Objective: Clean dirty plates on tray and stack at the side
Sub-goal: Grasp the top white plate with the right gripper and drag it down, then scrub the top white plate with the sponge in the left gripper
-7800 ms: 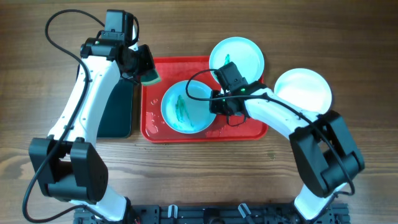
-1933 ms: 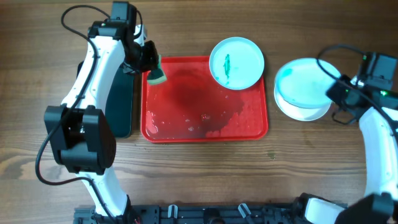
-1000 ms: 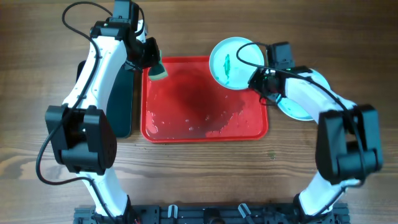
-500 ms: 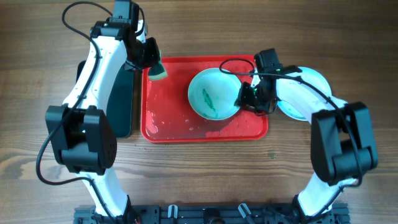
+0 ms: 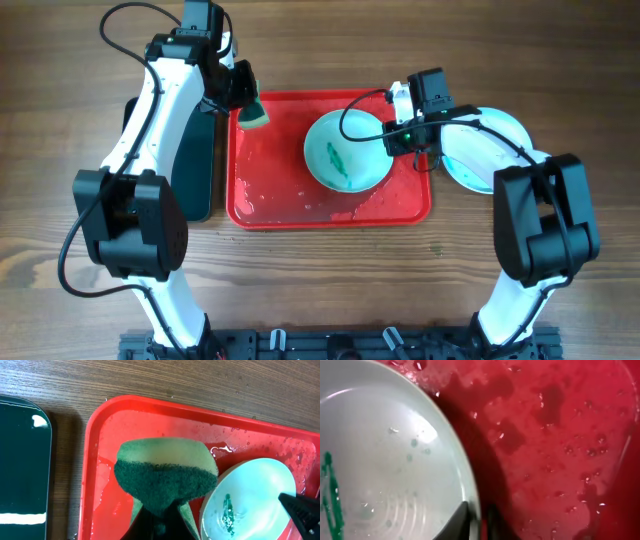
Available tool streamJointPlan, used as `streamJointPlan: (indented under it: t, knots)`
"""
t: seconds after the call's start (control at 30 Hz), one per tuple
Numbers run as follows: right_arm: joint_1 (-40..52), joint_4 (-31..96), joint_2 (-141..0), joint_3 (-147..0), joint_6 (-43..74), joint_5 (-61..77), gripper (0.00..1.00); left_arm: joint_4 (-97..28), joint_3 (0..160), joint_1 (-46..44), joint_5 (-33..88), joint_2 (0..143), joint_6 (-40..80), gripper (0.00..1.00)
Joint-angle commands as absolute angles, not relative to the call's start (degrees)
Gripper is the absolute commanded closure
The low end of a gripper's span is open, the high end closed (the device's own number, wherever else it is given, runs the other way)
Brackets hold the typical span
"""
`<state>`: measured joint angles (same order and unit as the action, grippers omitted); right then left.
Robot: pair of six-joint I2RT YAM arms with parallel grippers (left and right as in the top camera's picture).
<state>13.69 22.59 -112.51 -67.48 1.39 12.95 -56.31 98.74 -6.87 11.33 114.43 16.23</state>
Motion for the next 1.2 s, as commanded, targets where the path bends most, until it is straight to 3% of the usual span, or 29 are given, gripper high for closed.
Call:
streamJointPlan:
  t: [0.0, 0.1, 0.3, 0.67, 0.83, 1.1, 1.17]
  knots:
    - [13.6, 28.4, -114.0, -70.5, 3.7, 14.7, 0.96, -56.0, 99.2, -7.0, 10.8, 114.4, 17.0, 0.96]
    - [14.3, 33.3, -113.9, -76.1, 17.8, 23.1, 0.96, -56.2, 99.0, -7.6, 10.7, 114.4, 18.5, 0.96]
    - [21.5, 32.9, -116.2, -74.8, 38.5, 16.0, 0.96, -53.8, 96.8, -10.3, 7.4, 114.5, 18.9, 0.96]
    - [24.9, 28.5, -119.0, -74.3, 42.0, 13.6, 0.96, -44.9, 85.6, -12.2, 7.4, 114.5, 25.0, 0.96]
    - [24.9, 27.6, -119.0, -74.3, 40.4, 15.0, 0.96, -40.4, 80.2, -14.3, 7.4, 114.5, 16.6, 0.96]
    - [24.9, 27.7, -119.0, -74.3, 40.0, 15.1, 0.96, -34.9, 76.1, -16.9, 8.0, 114.5, 15.1, 0.96]
    - [24.9, 27.6, -119.0, -74.3, 40.0, 15.1, 0.96, -35.4, 76.1, -18.3, 13.6, 114.5, 15.1, 0.96]
